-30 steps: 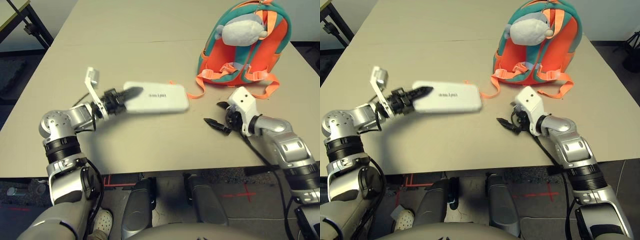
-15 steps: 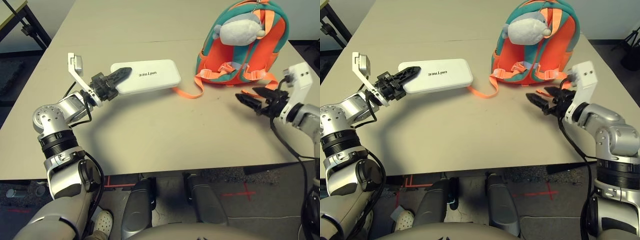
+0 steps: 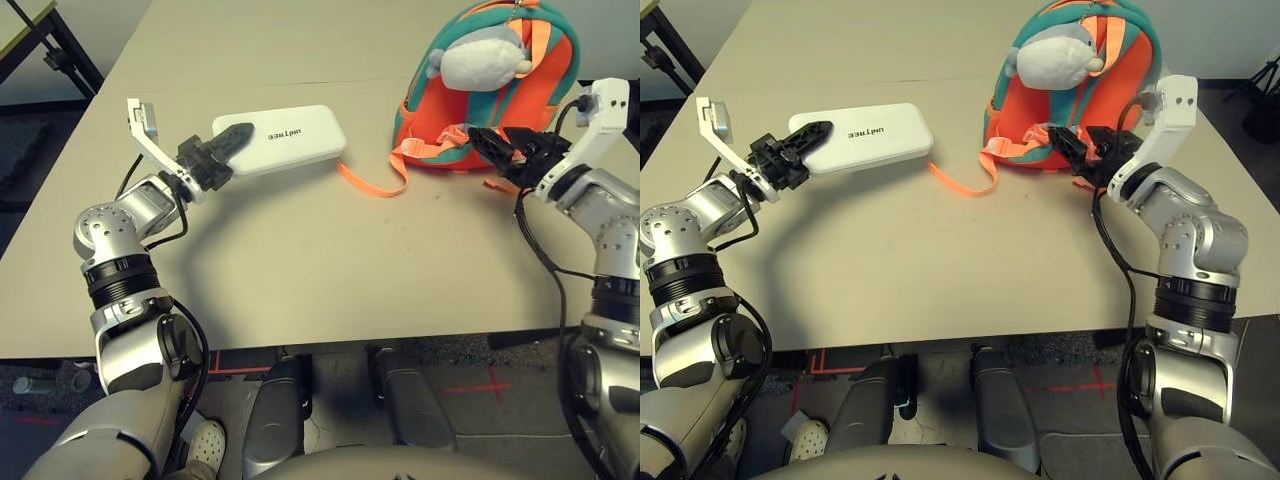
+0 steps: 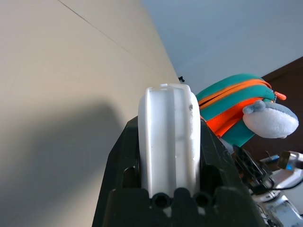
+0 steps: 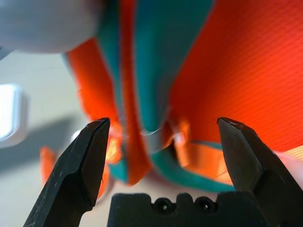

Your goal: Put the pencil case into the backpack and zip it.

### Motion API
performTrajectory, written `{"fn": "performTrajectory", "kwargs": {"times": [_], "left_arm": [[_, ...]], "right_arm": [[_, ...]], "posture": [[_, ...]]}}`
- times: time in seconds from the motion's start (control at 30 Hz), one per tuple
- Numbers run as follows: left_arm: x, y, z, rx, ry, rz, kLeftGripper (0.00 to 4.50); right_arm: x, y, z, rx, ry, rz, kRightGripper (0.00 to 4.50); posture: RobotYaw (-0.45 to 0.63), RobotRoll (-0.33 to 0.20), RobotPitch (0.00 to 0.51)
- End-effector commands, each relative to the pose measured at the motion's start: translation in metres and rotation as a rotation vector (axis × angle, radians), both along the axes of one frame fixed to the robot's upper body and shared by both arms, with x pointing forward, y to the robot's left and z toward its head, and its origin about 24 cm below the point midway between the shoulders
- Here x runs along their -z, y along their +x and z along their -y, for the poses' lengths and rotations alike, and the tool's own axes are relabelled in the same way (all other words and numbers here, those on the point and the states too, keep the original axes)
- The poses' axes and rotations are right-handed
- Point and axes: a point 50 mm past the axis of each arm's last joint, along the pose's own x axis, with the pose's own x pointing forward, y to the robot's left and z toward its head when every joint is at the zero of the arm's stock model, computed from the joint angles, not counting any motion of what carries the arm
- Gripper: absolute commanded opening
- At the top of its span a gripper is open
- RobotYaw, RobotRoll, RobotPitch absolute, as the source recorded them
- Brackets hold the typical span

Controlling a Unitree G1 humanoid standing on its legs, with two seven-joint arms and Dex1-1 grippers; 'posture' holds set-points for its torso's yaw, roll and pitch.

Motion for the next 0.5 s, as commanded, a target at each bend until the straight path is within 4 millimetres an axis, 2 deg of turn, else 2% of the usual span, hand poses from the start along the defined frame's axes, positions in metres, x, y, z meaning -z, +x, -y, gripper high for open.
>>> {"fn": "performTrajectory", "kwargs": {"times": [0.03,0.27,0.37,0.5], "left_arm": [[-0.007,0.000,-0.001,-0.007,-0.002,0.032,1.26],[-0.007,0.000,0.000,-0.011,0.009,0.036,1.26],[-0.007,0.000,0.000,-0.017,0.010,0.036,1.26],[-0.007,0.001,0.000,-0.024,0.011,0.037,1.26]], "right_arm": [[0.004,0.012,-0.005,0.027,-0.018,0.011,4.50],[0.009,0.030,-0.016,0.042,-0.027,0.042,4.50],[0.010,0.031,-0.017,0.037,-0.032,0.055,3.92],[0.008,0.024,-0.018,-0.012,-0.043,0.071,2.43]], "posture": [[-0.15,0.000,0.164],[-0.14,0.000,0.165],[-0.14,0.000,0.164],[-0.14,0.000,0.162]]}}
